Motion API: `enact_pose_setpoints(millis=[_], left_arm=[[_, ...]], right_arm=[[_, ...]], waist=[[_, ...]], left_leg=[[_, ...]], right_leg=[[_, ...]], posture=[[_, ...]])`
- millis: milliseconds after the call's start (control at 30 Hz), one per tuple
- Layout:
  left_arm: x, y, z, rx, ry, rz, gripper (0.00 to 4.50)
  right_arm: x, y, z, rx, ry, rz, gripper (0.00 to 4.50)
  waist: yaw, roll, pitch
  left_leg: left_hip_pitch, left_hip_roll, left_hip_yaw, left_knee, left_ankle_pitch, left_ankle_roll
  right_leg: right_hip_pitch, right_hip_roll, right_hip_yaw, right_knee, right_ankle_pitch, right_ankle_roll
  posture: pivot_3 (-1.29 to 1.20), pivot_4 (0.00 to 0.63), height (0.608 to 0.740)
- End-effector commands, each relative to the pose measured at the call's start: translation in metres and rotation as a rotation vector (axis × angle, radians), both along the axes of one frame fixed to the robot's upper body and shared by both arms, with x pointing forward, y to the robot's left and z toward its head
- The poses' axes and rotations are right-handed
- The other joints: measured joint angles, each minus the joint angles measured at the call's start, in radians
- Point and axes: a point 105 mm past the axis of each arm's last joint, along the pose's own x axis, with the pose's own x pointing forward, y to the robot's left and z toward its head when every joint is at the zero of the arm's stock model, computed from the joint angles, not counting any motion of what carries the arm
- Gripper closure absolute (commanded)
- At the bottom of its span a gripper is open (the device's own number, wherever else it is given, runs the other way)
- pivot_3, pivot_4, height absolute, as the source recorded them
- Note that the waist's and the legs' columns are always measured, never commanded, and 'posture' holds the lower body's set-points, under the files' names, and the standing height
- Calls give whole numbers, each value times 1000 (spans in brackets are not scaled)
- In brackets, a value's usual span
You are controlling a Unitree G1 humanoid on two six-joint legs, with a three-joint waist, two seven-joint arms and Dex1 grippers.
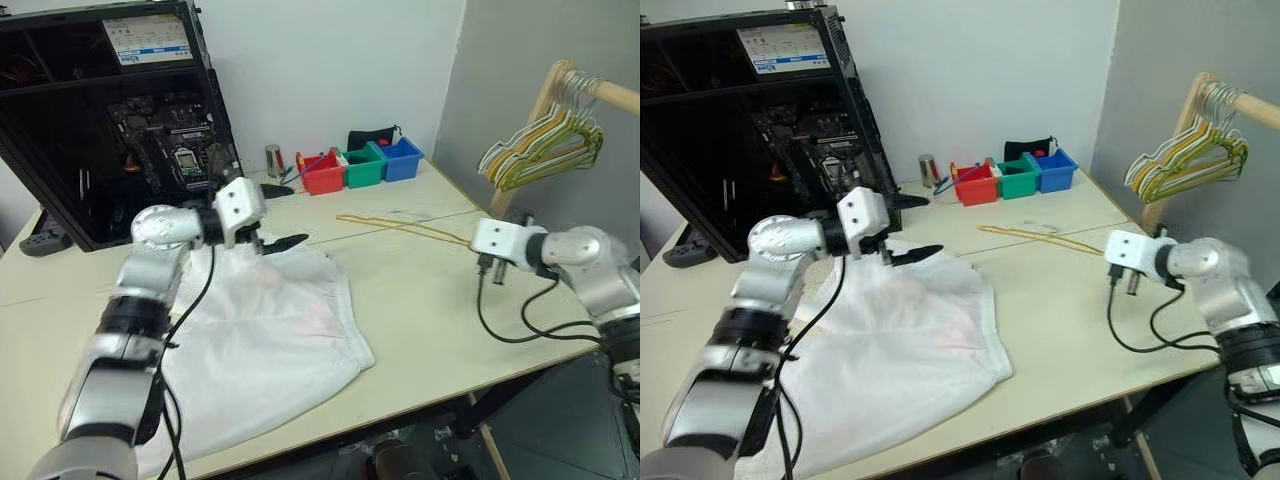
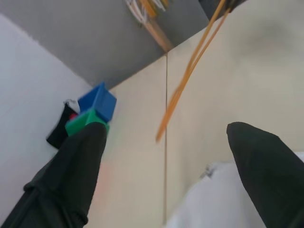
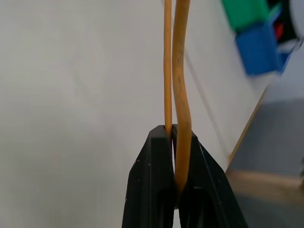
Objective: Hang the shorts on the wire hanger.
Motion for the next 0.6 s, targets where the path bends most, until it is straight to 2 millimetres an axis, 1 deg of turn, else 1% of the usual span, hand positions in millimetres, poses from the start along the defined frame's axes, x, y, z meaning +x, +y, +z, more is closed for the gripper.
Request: enact_pose_setpoints(millis=[33, 67, 133, 167, 267, 367, 433, 500, 600], left_arm=[[-34, -2, -16, -61, 57, 32, 21], [-44, -3, -22, -78, 80, 40, 21], [-58, -7, -29, -105, 115, 54, 21], [-64, -8, -32, -114, 128, 62, 21], [-76, -11, -37, -137, 160, 89, 21], [-87, -15, -37, -176, 196, 111, 21], [-97, -17, -39, -179, 221, 111, 21], [-103, -14, -43, -187, 249, 133, 21], [-108, -9, -47, -182, 263, 161, 21]], right_arm=[[-45, 5, -10, 304, 376, -76, 4500], [-63, 6, -18, 386, 524, -116, 4500], [-89, 6, -26, 480, 719, -174, 4500], [-98, 6, -27, 509, 780, -193, 4500], [-117, 11, -29, 605, 931, -248, 4500], [-126, 17, -33, 723, 1062, -339, 4500], [-130, 20, -39, 758, 1117, -379, 4500], [-132, 22, -48, 771, 1145, -416, 4500], [-133, 25, -55, 794, 1165, -448, 4500]], waist=[[2, 1, -1], [4, 1, -1], [18, 0, 0], [28, 0, 0], [59, 1, -1], [82, 0, -1], [94, 0, 0], [106, 0, 0], [127, -1, 1]], left_leg=[[1, 1, 0, 0, -2, 3], [1, 2, 0, 1, -2, 4], [1, 2, -2, 1, -2, 4], [1, 2, -2, 3, -2, 4], [2, 1, -1, 2, -2, 4], [4, 1, 0, 2, -2, 4], [4, 1, 0, 2, -2, 4], [3, 1, 1, 2, -3, 4], [3, 1, 1, 2, -3, 4]], right_leg=[[0, -1, 0, 0, 0, -1], [1, 0, 1, 1, -1, -1], [0, 0, 0, 2, -2, 0], [0, 0, 0, 3, -3, 3], [2, 2, -1, 3, -4, 3], [4, 4, -1, 2, -4, 3], [4, 4, -2, 2, -4, 3], [3, 4, -1, 1, -4, 3], [3, 4, -1, 1, -4, 3]], posture=[[-222, 0, 740], [-222, 0, 740], [-201, 2, 740], [-201, 2, 740], [-177, 10, 740], [-152, 14, 740], [-145, 14, 740], [-135, 14, 740], [-121, 16, 740]])
